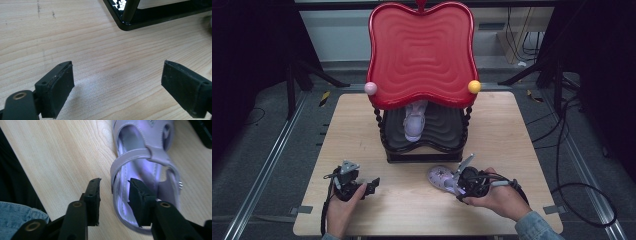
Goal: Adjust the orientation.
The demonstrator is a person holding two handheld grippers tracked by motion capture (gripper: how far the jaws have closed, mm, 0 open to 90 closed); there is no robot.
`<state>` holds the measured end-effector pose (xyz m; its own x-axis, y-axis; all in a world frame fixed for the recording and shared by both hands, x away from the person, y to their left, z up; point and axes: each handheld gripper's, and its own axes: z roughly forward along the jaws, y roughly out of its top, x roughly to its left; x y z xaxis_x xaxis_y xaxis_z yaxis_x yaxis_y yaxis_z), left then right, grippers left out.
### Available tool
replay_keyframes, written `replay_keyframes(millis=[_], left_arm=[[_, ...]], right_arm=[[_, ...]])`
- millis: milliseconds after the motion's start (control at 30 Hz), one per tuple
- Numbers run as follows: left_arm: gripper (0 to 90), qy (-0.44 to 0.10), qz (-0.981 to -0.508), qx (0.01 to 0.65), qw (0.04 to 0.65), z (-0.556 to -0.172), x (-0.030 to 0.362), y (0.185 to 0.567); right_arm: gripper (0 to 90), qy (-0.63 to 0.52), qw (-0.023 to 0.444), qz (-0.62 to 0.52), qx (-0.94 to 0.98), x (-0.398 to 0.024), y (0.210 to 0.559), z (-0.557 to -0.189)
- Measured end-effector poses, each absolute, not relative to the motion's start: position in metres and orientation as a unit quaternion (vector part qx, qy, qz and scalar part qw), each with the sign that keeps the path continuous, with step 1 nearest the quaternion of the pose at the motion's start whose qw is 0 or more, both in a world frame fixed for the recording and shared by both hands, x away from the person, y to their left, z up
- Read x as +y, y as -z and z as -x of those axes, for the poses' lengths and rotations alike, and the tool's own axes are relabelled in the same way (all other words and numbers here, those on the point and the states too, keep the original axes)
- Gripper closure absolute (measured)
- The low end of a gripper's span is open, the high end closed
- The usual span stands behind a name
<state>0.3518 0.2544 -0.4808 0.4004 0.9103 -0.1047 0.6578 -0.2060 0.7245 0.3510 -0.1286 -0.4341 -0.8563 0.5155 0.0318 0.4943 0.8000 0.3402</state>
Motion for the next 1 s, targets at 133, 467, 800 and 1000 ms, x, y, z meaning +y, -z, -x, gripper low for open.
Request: replay_keyframes(millis=[133,467,800,1000], left_arm=[[10.1,-0.177,-0.759,0.517,0.355,-0.352,0.254,0.480],[10.4,-0.178,-0.760,0.516,0.352,-0.352,0.254,0.481],[10.8,-0.179,-0.761,0.516,0.352,-0.352,0.253,0.481],[11.1,-0.180,-0.761,0.515,0.350,-0.352,0.254,0.481]], right_arm=[[67.8,-0.152,0.029,-0.267,0.951,-0.124,0.443,-0.354],[76.1,-0.132,0.026,-0.263,0.955,-0.117,0.451,-0.358],[82.3,-0.120,0.027,-0.256,0.959,-0.114,0.453,-0.359],[85.7,-0.122,0.030,-0.256,0.959,-0.116,0.452,-0.360]])
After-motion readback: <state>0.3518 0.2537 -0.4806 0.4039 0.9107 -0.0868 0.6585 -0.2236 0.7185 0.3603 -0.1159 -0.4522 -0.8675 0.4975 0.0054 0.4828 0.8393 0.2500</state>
